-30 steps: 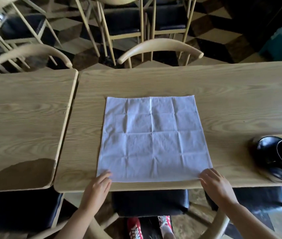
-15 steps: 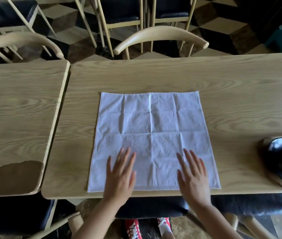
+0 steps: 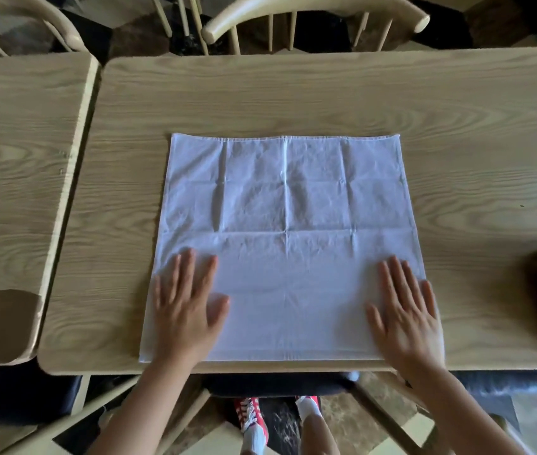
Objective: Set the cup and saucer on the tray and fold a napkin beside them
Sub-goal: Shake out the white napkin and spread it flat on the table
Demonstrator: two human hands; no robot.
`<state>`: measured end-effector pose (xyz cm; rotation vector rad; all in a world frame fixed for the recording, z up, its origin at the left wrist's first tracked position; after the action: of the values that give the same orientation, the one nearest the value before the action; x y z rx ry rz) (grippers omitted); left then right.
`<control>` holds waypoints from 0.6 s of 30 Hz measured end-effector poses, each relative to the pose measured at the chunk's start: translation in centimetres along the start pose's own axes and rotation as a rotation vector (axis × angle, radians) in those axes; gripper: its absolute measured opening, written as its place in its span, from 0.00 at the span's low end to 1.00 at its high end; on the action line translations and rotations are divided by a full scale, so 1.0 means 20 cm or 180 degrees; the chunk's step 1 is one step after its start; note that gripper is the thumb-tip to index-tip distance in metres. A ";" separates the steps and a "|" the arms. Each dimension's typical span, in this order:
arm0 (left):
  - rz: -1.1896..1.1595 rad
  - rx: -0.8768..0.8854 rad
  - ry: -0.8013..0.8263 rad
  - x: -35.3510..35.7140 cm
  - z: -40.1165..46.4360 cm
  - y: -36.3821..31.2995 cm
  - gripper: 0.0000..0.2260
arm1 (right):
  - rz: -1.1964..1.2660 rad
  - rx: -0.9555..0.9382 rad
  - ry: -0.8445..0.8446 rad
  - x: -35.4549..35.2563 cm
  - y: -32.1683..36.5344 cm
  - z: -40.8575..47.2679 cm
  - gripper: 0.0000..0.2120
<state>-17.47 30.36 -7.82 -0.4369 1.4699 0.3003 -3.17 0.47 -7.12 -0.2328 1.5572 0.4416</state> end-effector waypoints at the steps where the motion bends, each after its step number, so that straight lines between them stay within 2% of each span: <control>1: 0.0012 -0.0117 -0.0014 -0.01 0.00 0.03 0.30 | -0.0027 0.0030 0.0013 -0.01 -0.02 0.00 0.32; 6: 0.0051 -0.0691 -0.0043 -0.02 -0.01 0.13 0.31 | 0.0067 0.0187 -0.0009 -0.03 -0.02 0.00 0.34; 8: -0.0115 -0.0760 -0.0285 -0.05 0.03 0.06 0.30 | 0.0208 0.0223 -0.0162 -0.07 0.04 0.02 0.34; 9: -0.0221 -0.0598 -0.0433 -0.07 0.06 -0.01 0.29 | 0.0290 0.0117 -0.0255 -0.08 0.11 0.06 0.33; 11: -0.0309 0.0105 -0.0623 -0.10 0.17 -0.22 0.25 | 0.0451 -0.0162 -0.0383 -0.09 0.26 0.17 0.30; 13: -0.0364 0.0679 -0.0584 -0.05 0.30 -0.42 0.23 | 0.0527 -0.0341 -0.0371 -0.03 0.40 0.31 0.28; 15: -0.0451 0.0818 -0.0401 0.02 0.42 -0.55 0.23 | 0.0540 -0.0405 -0.0251 0.04 0.48 0.44 0.27; 18: -0.0419 0.0706 -0.0189 0.09 0.53 -0.56 0.22 | 0.0467 -0.0498 -0.0139 0.11 0.46 0.56 0.27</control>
<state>-2.80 25.23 -7.96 -0.3407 1.3913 0.0442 3.04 13.70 -8.00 -0.2285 1.5038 0.6808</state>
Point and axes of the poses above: each hand's wrist, its own z-axis towards the middle knuckle, its own x-axis out of the palm, y = z × x, the point moved 2 cm from there along z, towards the middle knuckle, and after that the axes turned 10 degrees about -y, right-handed, at the moved point
